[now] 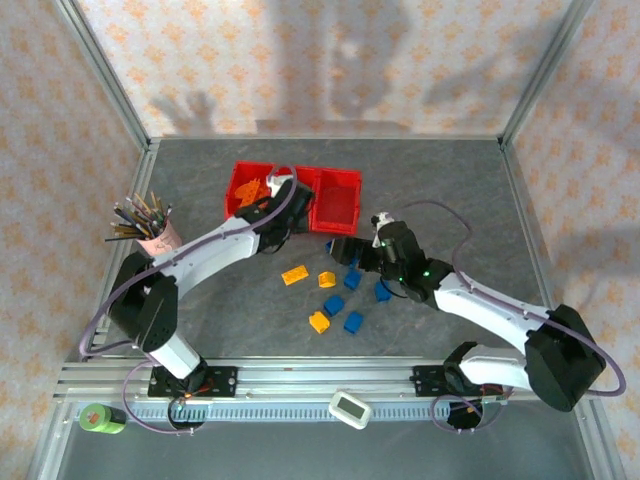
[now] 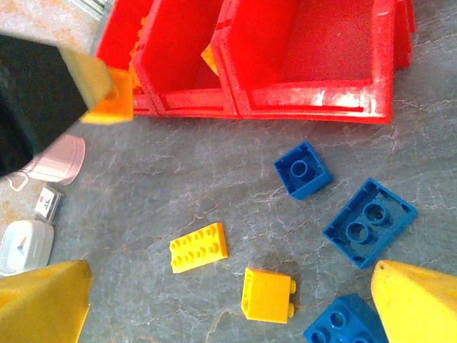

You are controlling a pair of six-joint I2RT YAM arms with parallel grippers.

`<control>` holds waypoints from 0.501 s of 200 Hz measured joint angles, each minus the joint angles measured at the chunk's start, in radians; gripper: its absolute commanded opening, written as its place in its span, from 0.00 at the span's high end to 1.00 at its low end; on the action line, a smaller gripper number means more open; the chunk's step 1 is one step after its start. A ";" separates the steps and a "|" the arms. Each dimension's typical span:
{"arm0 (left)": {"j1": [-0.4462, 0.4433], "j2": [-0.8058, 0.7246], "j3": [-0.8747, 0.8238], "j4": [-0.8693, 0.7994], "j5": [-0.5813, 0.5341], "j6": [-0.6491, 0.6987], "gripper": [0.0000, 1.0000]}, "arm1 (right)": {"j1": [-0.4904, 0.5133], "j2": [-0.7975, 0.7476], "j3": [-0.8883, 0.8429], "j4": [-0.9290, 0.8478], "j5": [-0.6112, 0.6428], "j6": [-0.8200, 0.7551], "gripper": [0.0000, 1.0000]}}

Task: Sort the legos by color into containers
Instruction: Place the lego in the container.

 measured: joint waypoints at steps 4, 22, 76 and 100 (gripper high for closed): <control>0.009 0.017 0.015 0.004 -0.002 0.002 0.60 | 0.000 0.003 0.001 0.000 0.002 0.001 0.00; 0.048 0.098 0.086 0.019 -0.003 0.010 0.60 | 0.000 0.010 0.001 0.000 0.002 0.003 0.00; 0.109 0.327 0.275 0.029 0.010 0.037 0.55 | -0.010 0.011 0.001 0.000 0.002 0.003 0.00; 0.124 0.389 0.320 0.023 0.035 0.044 0.45 | -0.013 0.011 0.001 0.000 0.002 0.003 0.00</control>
